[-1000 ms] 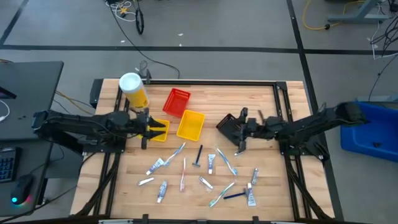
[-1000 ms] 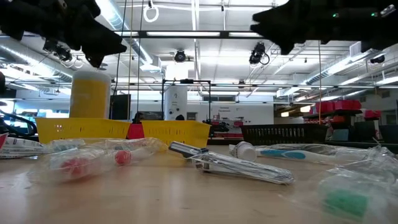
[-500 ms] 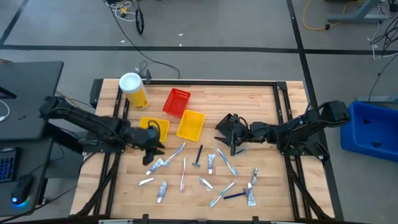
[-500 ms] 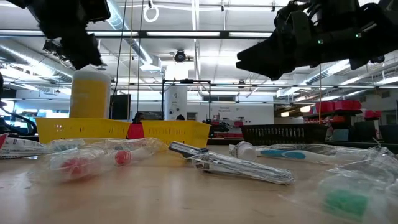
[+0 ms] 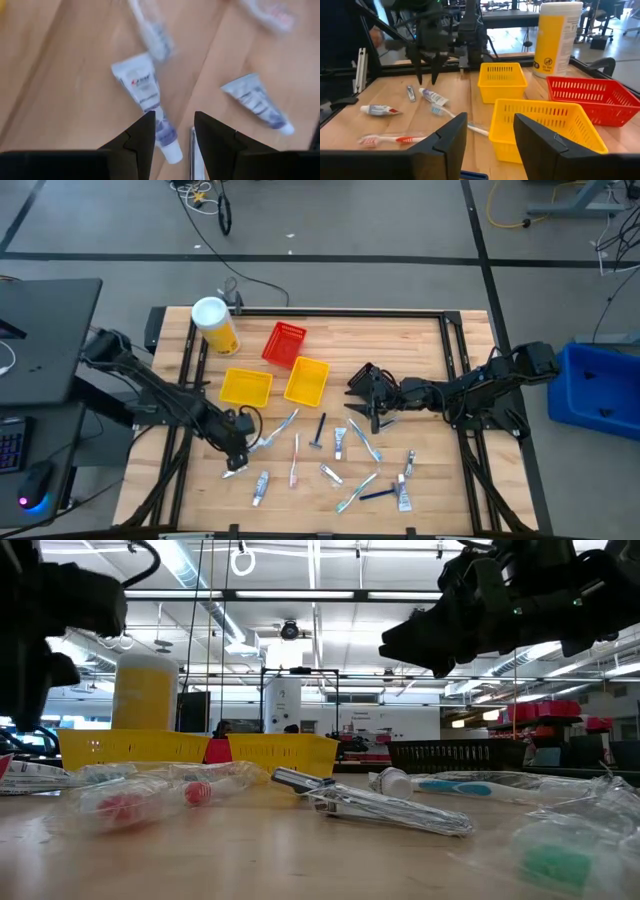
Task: Pick & Place Travel size toiletries
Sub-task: Put the white toothpaste into the left yellow bin
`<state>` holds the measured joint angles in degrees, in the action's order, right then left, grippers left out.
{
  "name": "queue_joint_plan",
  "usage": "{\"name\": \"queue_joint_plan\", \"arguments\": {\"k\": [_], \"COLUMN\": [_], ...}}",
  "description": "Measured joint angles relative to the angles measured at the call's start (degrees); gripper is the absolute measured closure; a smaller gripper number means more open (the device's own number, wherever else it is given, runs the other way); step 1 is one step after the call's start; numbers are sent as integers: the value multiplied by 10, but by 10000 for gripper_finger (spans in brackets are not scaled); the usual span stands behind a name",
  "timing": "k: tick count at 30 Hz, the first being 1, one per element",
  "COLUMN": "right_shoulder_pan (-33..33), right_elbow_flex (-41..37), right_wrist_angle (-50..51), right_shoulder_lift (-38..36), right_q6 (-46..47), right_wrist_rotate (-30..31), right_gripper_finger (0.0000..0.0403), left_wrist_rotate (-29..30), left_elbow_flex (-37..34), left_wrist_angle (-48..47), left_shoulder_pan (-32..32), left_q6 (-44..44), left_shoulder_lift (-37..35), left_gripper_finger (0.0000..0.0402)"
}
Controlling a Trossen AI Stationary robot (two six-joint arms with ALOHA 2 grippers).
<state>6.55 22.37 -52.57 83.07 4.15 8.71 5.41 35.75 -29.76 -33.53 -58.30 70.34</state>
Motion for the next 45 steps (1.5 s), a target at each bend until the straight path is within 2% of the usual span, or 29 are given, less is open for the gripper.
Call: {"name": "queue_joint_plan", "arguments": {"k": [4, 12, 17, 22, 34, 40, 45], "right_shoulder_pan": [0, 0, 0, 0, 0, 0, 0], "right_elbow_flex": [0, 0, 0, 0, 0, 0, 0], "right_wrist_angle": [0, 0, 0, 0, 0, 0, 1], "right_shoulder_lift": [0, 0, 0, 0, 0, 0, 0], "right_q6": [8, 7, -1, -1, -1, -1, -1], "right_wrist_rotate": [0, 0, 1, 1, 1, 1, 1], "right_gripper_finger": [243, 252, 253, 249, 258, 253, 254], "left_wrist_rotate": [-8, 3, -20, -23, -1, 25, 83], "left_elbow_flex": [0, 0, 1, 3, 1, 0, 1], "left_wrist_angle": [7, 12, 23, 19, 5, 5, -8], "left_shoulder_pan": [-13, -14, -13, -13, -13, -13, -13], "left_q6": [-25, -41, -39, -23, -53, -54, -54], "left_shoulder_lift": [36, 79, 114, 129, 115, 83, 49], "left_gripper_finger": [246, 197, 190, 211, 309, 323, 323]}}
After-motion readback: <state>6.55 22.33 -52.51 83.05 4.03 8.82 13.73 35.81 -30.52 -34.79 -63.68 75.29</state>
